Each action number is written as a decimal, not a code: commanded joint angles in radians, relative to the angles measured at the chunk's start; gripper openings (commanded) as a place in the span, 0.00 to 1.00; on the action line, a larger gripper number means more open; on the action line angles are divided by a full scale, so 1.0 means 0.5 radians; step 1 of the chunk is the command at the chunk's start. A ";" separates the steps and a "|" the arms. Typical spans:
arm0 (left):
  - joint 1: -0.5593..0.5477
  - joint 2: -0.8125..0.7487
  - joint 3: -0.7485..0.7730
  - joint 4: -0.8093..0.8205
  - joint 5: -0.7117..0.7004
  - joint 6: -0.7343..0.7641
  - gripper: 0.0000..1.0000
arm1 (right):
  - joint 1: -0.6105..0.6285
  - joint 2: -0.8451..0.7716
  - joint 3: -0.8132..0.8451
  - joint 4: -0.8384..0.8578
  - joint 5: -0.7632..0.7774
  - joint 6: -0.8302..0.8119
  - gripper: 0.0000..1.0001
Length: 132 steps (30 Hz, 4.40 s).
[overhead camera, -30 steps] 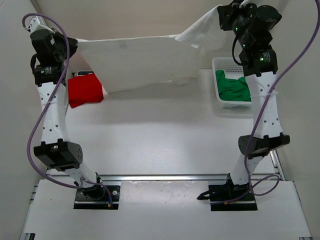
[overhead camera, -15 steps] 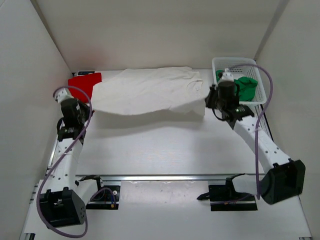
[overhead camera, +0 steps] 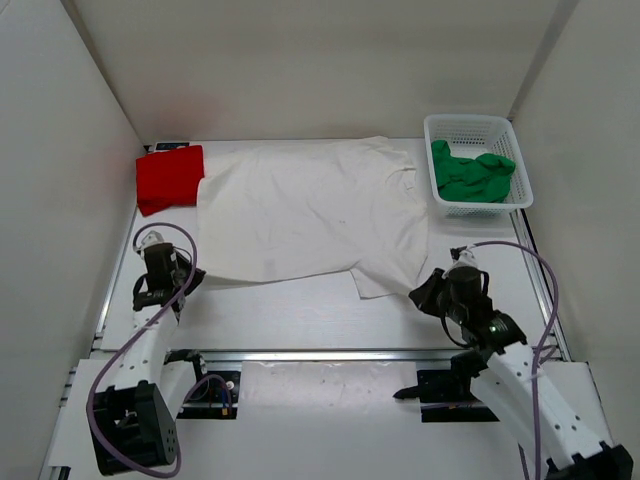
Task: Fold and stack the t-shirts
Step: Fold the flattened tshirt in 1/3 of the way
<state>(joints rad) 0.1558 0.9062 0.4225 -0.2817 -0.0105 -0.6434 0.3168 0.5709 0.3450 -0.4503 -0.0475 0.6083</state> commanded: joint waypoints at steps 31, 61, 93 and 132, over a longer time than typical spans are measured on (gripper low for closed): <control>0.152 0.967 0.732 0.109 0.113 -0.072 0.00 | -0.416 1.555 1.125 0.634 -0.221 -0.192 0.00; 0.115 1.370 1.278 0.100 -0.019 -0.048 0.41 | -0.453 2.740 2.455 0.324 -0.144 -0.342 0.20; 0.308 1.194 0.204 0.959 0.334 -0.677 0.24 | -0.833 1.536 0.328 1.456 -0.375 0.130 0.43; 0.191 0.645 1.617 -0.408 0.398 0.106 0.00 | -0.536 0.776 1.021 0.531 0.088 -0.103 0.00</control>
<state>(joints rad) 0.2329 1.2976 1.0660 -0.3161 0.1135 -0.6754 0.0166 1.0603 0.7029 -0.0395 -0.1162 0.6281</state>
